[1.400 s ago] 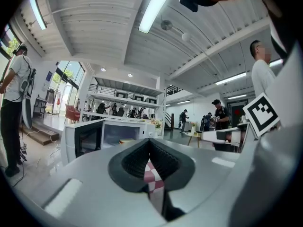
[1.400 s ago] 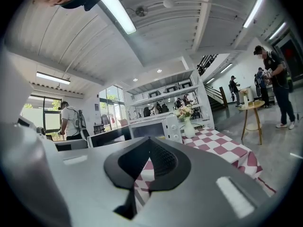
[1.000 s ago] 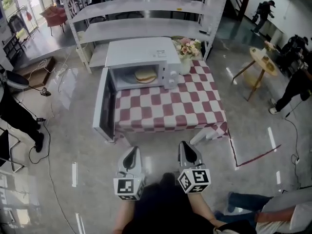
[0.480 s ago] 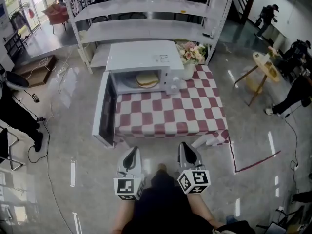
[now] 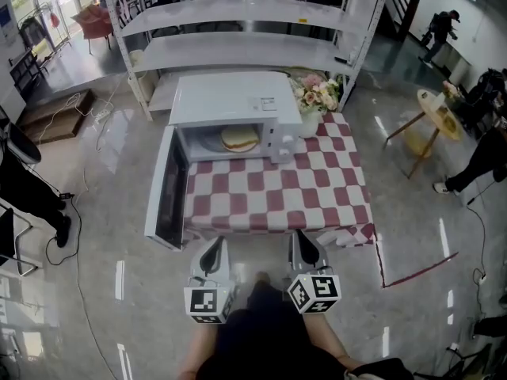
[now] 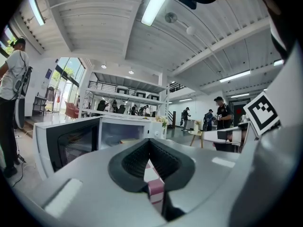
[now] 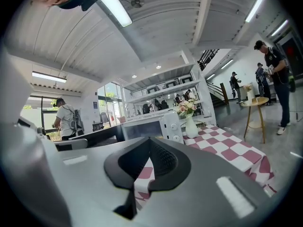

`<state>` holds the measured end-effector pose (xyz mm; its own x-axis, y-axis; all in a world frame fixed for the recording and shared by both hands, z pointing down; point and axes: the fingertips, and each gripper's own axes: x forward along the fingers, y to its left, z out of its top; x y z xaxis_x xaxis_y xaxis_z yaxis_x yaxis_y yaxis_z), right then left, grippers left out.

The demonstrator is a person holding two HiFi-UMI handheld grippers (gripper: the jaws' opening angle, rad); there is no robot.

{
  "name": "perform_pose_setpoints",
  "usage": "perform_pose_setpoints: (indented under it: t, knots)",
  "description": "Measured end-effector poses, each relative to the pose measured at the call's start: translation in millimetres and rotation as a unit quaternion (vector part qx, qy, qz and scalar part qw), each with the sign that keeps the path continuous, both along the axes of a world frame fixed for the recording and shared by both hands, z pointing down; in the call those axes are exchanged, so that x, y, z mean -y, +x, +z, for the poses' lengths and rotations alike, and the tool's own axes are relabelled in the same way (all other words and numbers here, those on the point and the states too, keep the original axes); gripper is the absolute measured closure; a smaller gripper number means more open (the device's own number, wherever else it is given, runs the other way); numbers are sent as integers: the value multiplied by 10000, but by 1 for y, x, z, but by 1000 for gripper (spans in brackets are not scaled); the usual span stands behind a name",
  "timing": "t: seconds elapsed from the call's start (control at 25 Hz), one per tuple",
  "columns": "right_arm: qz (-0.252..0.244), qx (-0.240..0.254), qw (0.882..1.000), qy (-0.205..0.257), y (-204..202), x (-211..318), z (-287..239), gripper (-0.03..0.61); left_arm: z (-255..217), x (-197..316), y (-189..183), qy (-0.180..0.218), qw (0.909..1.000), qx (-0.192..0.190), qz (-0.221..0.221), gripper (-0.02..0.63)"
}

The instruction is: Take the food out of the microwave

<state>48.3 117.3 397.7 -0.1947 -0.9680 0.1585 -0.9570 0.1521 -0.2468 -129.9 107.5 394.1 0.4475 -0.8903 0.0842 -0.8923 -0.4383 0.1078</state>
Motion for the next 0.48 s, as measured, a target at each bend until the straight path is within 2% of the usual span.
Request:
perform_pose_setpoints:
  t: [0.48]
  knots:
    - [-33, 8, 10000, -73, 14, 42, 6, 578, 5, 43, 15, -73, 10000, 52, -9, 603]
